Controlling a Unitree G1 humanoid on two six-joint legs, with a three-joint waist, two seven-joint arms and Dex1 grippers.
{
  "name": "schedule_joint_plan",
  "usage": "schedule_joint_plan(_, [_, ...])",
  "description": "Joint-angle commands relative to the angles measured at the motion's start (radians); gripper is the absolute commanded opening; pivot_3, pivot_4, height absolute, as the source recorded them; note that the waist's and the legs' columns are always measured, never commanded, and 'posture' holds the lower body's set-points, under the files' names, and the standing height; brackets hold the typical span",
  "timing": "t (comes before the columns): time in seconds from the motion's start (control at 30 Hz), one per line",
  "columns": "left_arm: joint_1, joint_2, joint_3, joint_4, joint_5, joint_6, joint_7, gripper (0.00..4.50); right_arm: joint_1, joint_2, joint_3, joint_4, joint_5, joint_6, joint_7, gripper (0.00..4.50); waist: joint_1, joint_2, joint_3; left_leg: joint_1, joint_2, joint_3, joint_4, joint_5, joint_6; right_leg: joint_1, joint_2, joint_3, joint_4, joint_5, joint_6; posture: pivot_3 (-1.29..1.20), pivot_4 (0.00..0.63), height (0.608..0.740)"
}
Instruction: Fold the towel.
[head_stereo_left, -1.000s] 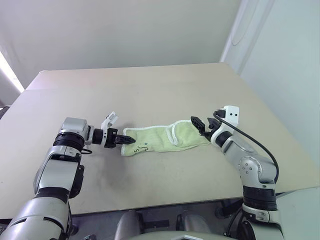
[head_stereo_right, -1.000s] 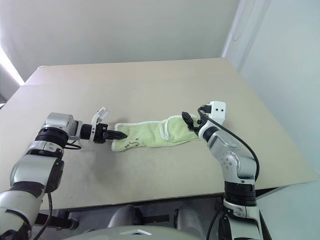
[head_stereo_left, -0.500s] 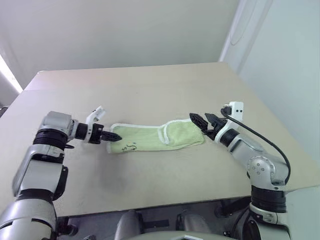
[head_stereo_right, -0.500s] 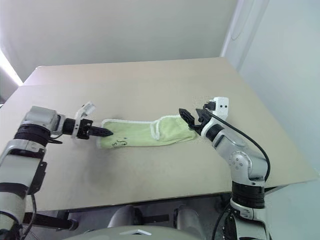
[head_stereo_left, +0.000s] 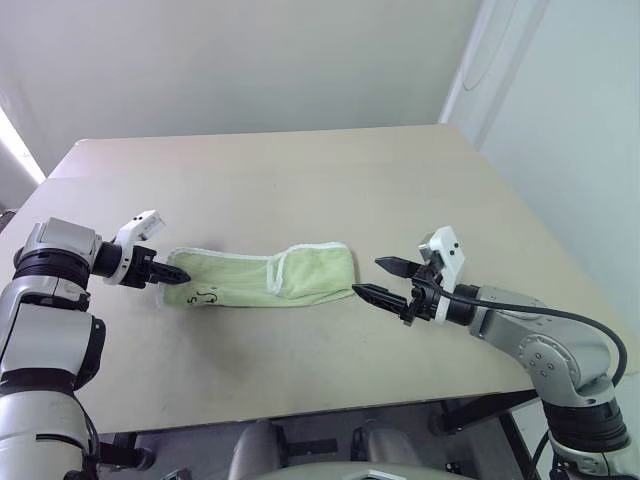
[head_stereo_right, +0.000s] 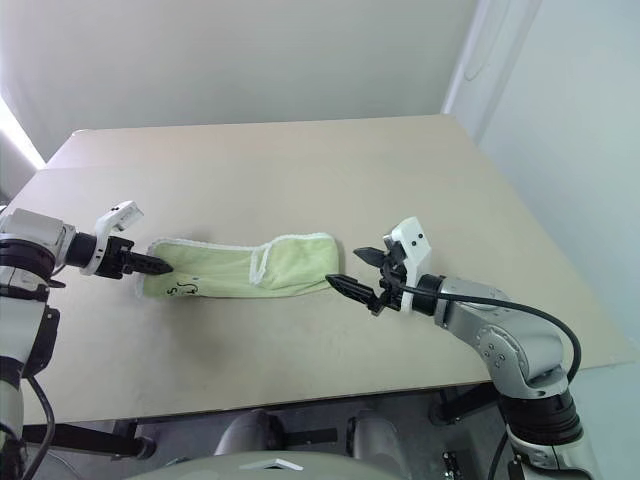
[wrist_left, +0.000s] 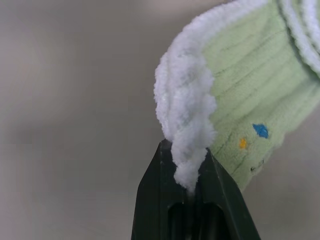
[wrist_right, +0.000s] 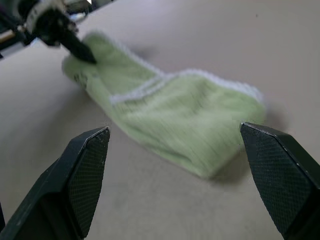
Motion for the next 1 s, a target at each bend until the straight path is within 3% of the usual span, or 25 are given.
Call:
schedule_joint_plan(0.03, [-0.069, -0.008, 0.021, 0.028, 0.026, -0.025, 0.003, 0.01, -0.009, -0.007, -0.001, -0.016, -0.021, -0.034, 0.01, 4.36, 0.001, -0.001, 0.0, -0.001, 0.0, 0.0, 0.0, 0.0, 0.0, 0.0, 0.0, 0.0, 0.0, 0.0, 0.0, 0.0, 0.0, 0.683])
schedule_joint_plan(0.37, [-0.199, -0.118, -0.031, -0.097, 0.059, 0.082, -0.159, 0.01, 0.008, 0.0, 0.006, 0.016, -0.067, -0.044, 0.01, 4.36, 0.014, -0.003, 0.001, -0.013, -0.001, 0.0, 0.003, 0.0, 0.0, -0.006, 0.001, -0.001, 0.0, 0.001, 0.001, 0.0, 0.0, 0.683])
schedule_joint_plan(0.73, [-0.207, -0.136, -0.156, -0.701, -0.303, 0.619, -0.194, 0.01, 0.022, 0.026, -0.002, 0.036, -0.079, -0.038, -0.019, 4.36, -0.001, -0.003, 0.001, -0.012, 0.0, 0.0, 0.004, 0.001, 0.001, -0.006, 0.001, 0.0, 0.003, 0.002, 0.003, 0.0, 0.0, 0.683])
schedule_joint_plan(0.87, [-0.189, -0.164, -0.194, -0.759, -0.344, 0.684, -0.147, 0.01, 0.018, 0.041, -0.005, 0.047, -0.088, -0.041, -0.044, 4.36, -0.002, -0.003, 0.001, -0.01, 0.0, 0.0, 0.004, 0.001, 0.001, -0.005, 0.002, 0.002, 0.005, 0.002, 0.004, 0.0, 0.0, 0.683])
schedule_joint_plan(1.0, [-0.179, -0.243, -0.221, -0.701, -0.354, 0.705, -0.057, 0.01, 0.017, 0.052, -0.007, 0.061, -0.106, -0.05, -0.062, 4.36, 0.001, -0.003, 0.001, -0.01, 0.0, 0.0, 0.006, 0.001, 0.002, -0.005, 0.002, 0.002, 0.007, 0.001, 0.002, 0.0, 0.0, 0.683])
